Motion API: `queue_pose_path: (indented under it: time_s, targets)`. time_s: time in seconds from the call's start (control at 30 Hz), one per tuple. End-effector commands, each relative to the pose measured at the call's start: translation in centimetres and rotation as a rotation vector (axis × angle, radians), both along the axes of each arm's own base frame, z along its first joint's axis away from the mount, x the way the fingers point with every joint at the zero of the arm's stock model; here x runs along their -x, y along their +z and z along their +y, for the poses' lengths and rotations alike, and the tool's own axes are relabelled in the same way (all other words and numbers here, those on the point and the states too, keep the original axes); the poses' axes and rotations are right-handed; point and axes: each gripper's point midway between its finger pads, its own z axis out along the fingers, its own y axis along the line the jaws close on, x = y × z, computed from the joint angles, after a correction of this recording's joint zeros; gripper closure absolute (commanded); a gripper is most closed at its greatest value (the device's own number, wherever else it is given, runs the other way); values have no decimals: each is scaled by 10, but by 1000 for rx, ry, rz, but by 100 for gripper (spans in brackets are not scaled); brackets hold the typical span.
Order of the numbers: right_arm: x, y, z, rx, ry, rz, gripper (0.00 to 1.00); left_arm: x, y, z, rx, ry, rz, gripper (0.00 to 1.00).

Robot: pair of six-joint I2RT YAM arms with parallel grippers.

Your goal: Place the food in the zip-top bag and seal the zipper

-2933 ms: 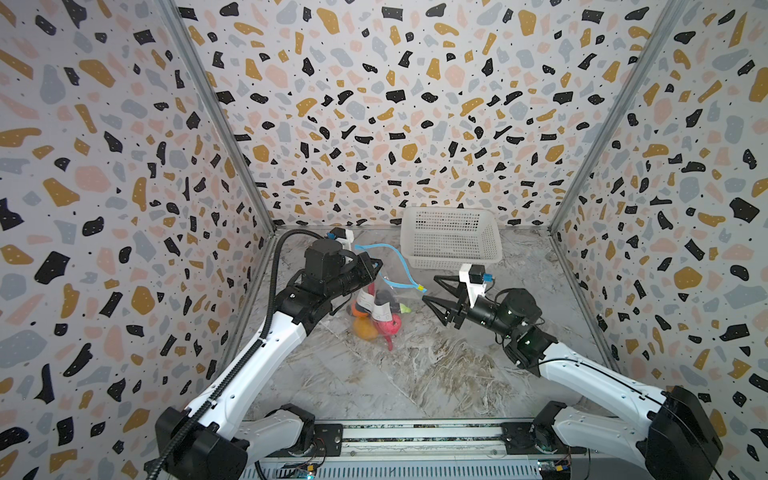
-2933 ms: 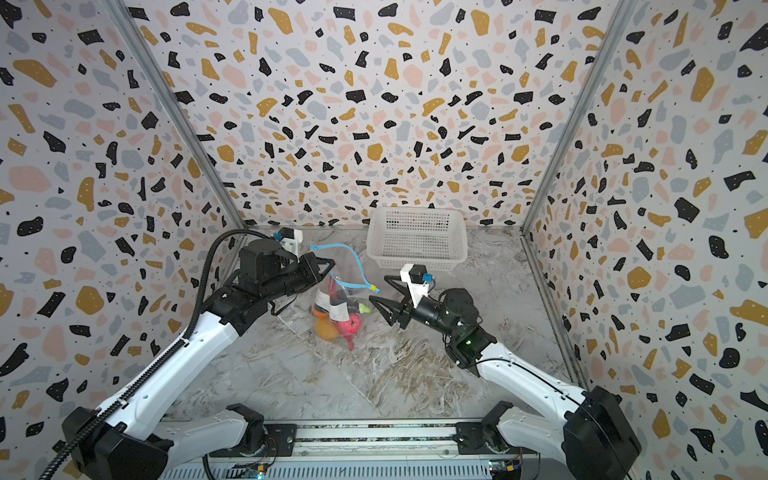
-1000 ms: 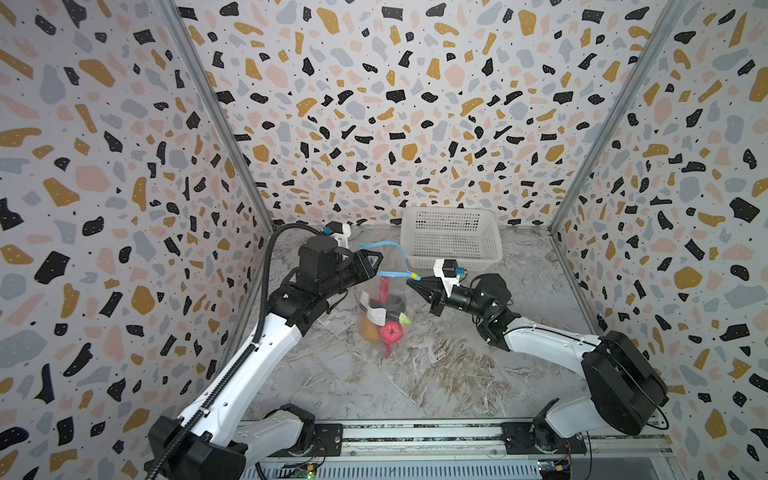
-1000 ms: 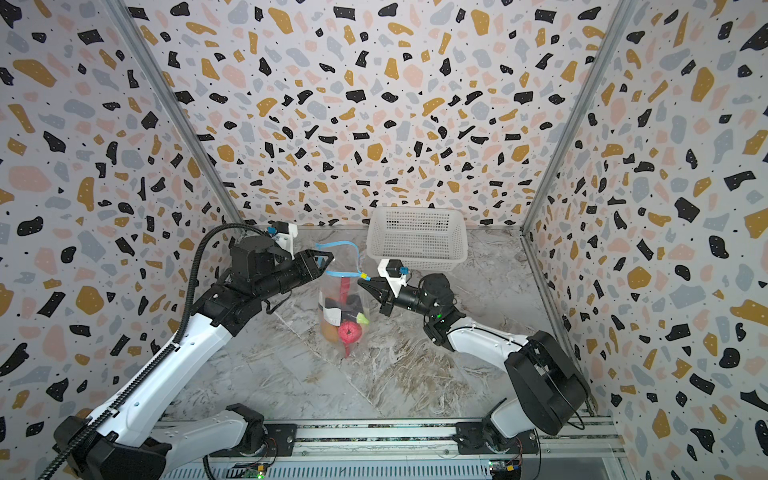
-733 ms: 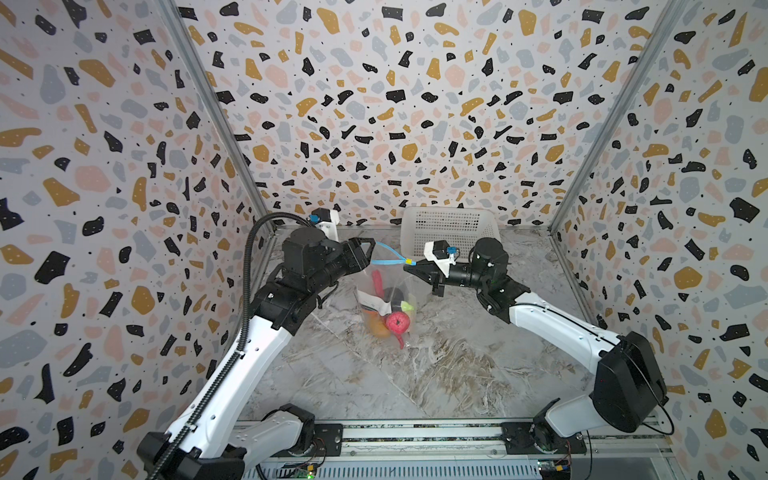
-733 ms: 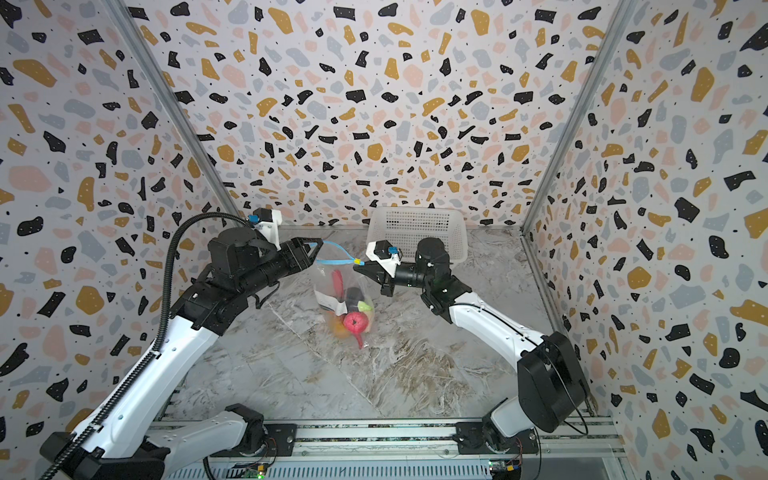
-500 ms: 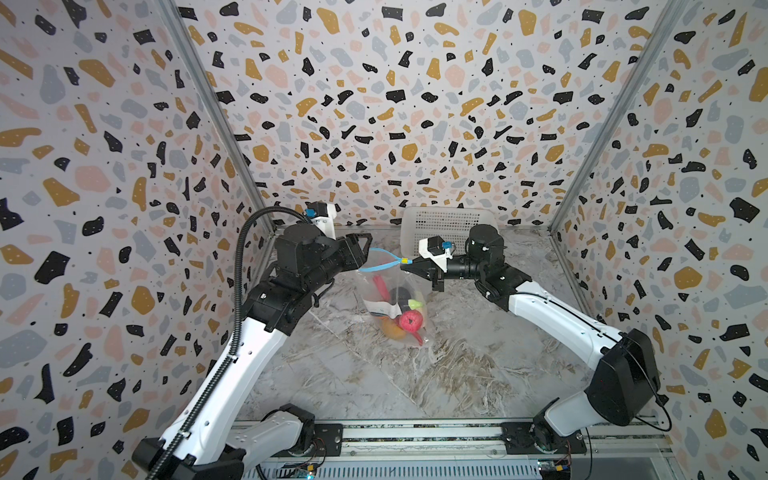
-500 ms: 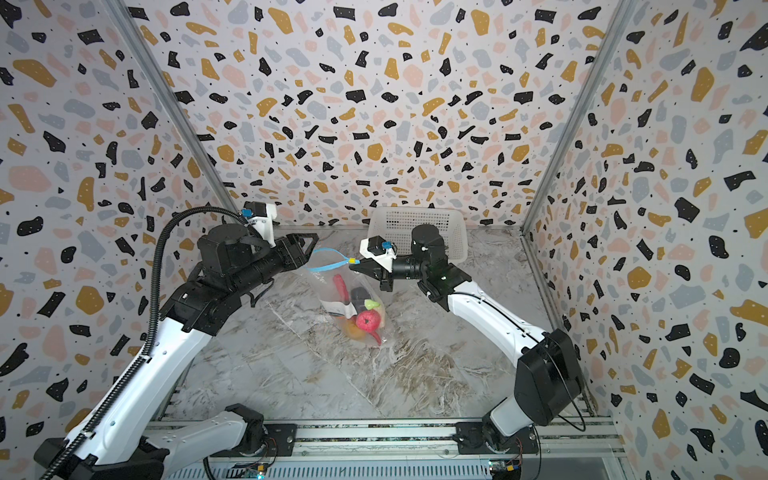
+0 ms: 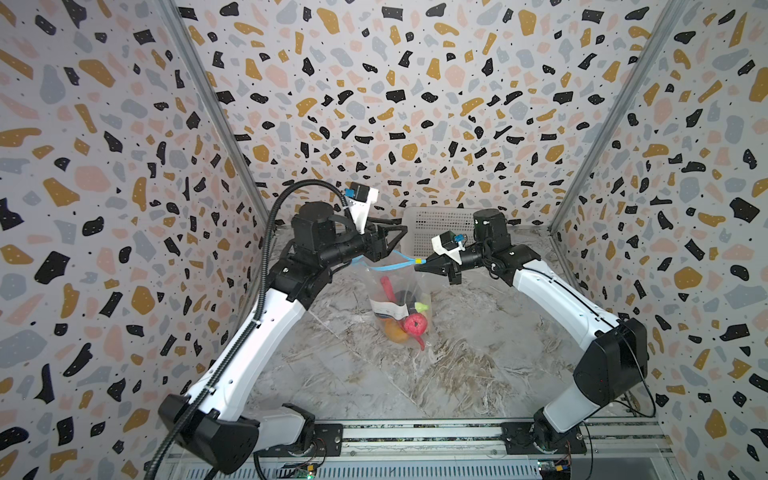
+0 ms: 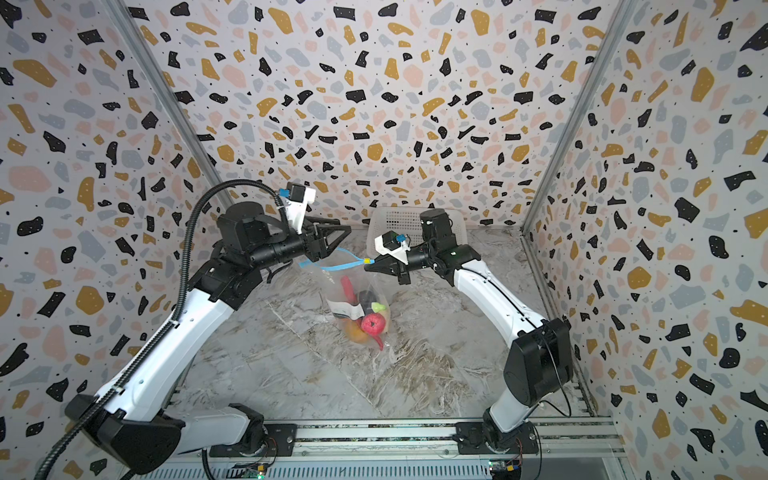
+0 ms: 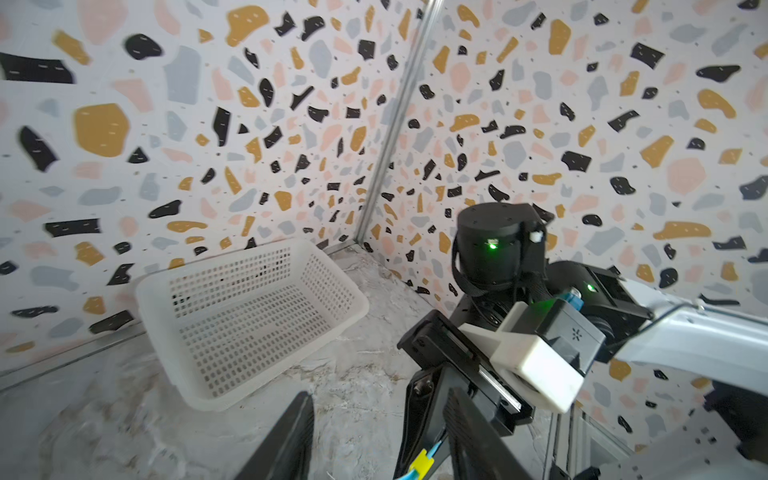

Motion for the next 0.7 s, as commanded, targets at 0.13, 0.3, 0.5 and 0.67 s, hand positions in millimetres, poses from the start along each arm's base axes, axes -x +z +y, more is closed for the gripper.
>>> queue_pose_path:
  time_s: [0.13, 0.3, 0.5, 0.67]
  targets:
    - [8, 21, -19, -56, 79, -4, 100, 23, -22, -64, -139, -272, -74, 48]
    - [3, 26, -30, -74, 68, -4, 100, 25, -42, -71, -214, -274, -45, 51]
    - [2, 27, -32, -82, 69, -2, 100, 16, -58, -69, -288, -219, -26, 53]
    - [1, 27, -32, -86, 71, 4, 100, 12, -62, -65, -315, -191, -25, 63]
